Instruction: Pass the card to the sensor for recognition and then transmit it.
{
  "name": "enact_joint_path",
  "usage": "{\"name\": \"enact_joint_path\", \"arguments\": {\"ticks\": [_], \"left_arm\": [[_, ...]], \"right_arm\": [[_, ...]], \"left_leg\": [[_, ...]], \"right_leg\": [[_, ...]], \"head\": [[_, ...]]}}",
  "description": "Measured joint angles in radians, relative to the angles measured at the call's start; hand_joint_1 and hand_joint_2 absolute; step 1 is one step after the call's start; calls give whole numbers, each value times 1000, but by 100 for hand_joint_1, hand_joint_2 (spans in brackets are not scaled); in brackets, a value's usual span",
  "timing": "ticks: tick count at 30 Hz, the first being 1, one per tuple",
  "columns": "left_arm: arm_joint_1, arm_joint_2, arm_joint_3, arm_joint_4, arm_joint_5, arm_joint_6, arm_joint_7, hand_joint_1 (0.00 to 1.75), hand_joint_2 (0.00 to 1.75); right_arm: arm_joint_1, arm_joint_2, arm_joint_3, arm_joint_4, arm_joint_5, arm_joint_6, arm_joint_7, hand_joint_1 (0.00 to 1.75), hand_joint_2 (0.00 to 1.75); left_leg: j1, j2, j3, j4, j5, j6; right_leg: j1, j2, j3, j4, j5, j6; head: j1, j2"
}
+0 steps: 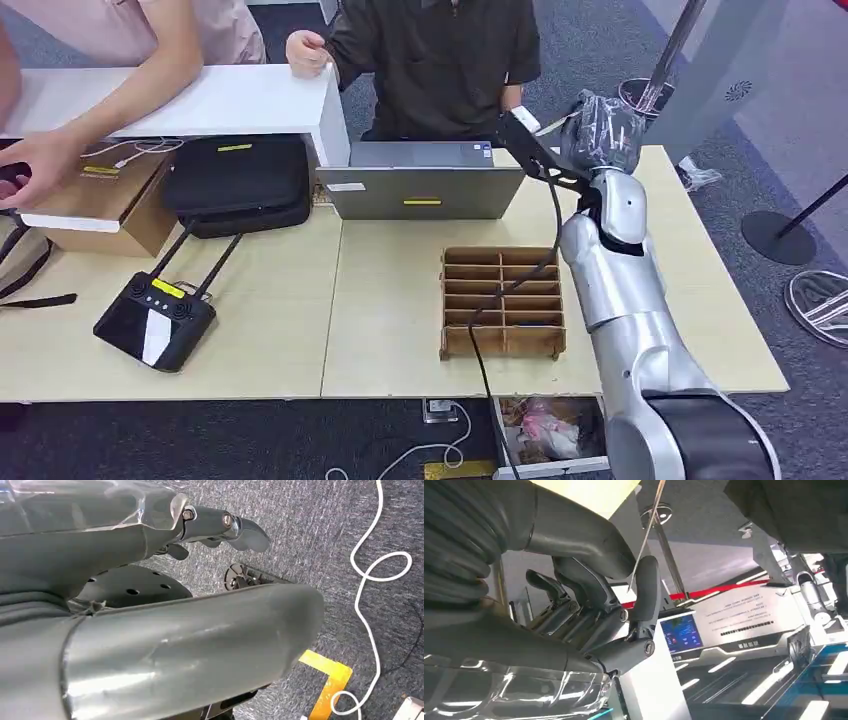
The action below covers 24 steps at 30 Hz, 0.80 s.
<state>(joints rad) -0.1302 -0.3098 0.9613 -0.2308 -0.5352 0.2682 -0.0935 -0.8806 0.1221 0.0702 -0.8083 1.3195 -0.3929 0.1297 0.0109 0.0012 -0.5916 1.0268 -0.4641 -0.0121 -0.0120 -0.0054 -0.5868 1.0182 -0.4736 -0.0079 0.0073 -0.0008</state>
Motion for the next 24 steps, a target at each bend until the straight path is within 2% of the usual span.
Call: {"name": "enact_joint_path", "arguments": {"ticks": [5, 7, 11, 13, 15, 17, 24], "left_arm": [[0, 0, 0, 0, 3, 0, 0, 0, 0], [0, 0, 0, 0, 5, -1, 0, 0, 0], [2, 1, -1, 0, 6, -18, 18, 0, 0], [3, 2, -2, 0, 6, -18, 18, 0, 0], [5, 2, -2, 0, 13, -19, 15, 0, 0], [8, 2, -2, 0, 19, -24, 6, 0, 0], [20, 3, -2, 0, 35, -28, -16, 0, 0]], "right_arm": [[-1, 0, 0, 2, -10, 3, 0, 175, 175], [-4, 0, -7, 4, -73, 43, -10, 175, 175], [-25, -15, -90, 24, -428, 375, -35, 175, 175], [-49, -41, -124, 55, -530, 484, -62, 175, 175], [-85, -70, -160, 97, -620, 555, -88, 175, 175], [-124, -97, -185, 137, -669, 583, -98, 175, 175], [-194, -163, -217, 227, -725, 581, -113, 175, 175]], "left_leg": [[0, 0, 0, 0, 0, 0], [0, 0, 0, 0, 0, 0], [0, 0, 0, 0, 0, 0], [0, -1, 0, 0, 0, 0], [-1, -1, 0, 0, 0, 0], [-1, -1, -1, 1, 0, 0], [0, 0, -1, 0, 0, 0]], "right_leg": [[0, 0, 0, 0, 0, 0], [0, 0, 0, 0, 0, 0], [0, 0, 0, 0, 0, 0], [0, -1, 0, 0, 0, 0], [-1, -1, 0, 0, 0, 0], [-1, -1, 0, 0, 0, 0], [0, 0, 0, 0, 0, 0]], "head": [[0, 0], [0, 0], [0, 0], [0, 0], [0, 0], [0, 0], [0, 0]]}}
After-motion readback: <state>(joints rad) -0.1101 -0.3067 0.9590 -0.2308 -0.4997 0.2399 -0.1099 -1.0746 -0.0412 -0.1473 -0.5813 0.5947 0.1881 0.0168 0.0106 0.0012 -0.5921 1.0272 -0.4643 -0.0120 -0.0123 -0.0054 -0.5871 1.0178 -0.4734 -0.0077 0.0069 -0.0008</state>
